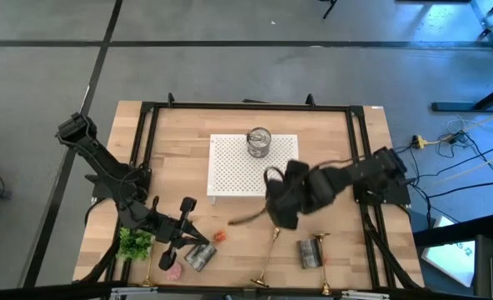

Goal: Pick & Place candle stick holders
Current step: Put the small black scented candle on the shelf

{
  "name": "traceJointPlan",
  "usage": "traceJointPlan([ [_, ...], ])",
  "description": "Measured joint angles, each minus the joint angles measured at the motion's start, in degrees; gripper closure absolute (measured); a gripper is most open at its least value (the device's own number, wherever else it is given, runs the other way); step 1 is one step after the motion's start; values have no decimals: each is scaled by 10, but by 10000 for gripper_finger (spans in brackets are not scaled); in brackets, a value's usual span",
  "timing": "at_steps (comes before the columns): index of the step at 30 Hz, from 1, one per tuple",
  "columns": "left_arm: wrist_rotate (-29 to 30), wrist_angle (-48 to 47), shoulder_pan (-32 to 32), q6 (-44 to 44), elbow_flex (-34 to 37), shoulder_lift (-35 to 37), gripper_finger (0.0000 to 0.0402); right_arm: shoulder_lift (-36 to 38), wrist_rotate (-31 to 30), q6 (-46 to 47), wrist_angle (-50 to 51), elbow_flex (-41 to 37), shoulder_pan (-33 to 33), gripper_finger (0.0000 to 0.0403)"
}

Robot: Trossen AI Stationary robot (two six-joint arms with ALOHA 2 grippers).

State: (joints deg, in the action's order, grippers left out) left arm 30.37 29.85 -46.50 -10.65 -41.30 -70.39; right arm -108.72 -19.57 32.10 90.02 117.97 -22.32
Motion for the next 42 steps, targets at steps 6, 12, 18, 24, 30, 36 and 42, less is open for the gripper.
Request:
traceJointPlan([
  [6,0,0,-2,9,0,0,396,29,38,-117,0,0,83,98],
  [12,0,-1,-17,9,0,0,396,65,55,-162,0,-4,152,98],
  [18,5,-1,-30,12,0,0,396,94,78,-176,-7,-54,212,98],
  [24,28,-1,-42,15,0,0,396,114,97,-201,-53,-141,248,98],
  [30,32,0,-42,15,0,0,396,125,108,-230,-120,-211,281,98],
  [36,32,0,-42,15,0,0,396,125,124,-251,-164,-250,316,98],
  [42,32,-1,-42,15,0,0,396,125,136,-263,-188,-262,345,98],
])
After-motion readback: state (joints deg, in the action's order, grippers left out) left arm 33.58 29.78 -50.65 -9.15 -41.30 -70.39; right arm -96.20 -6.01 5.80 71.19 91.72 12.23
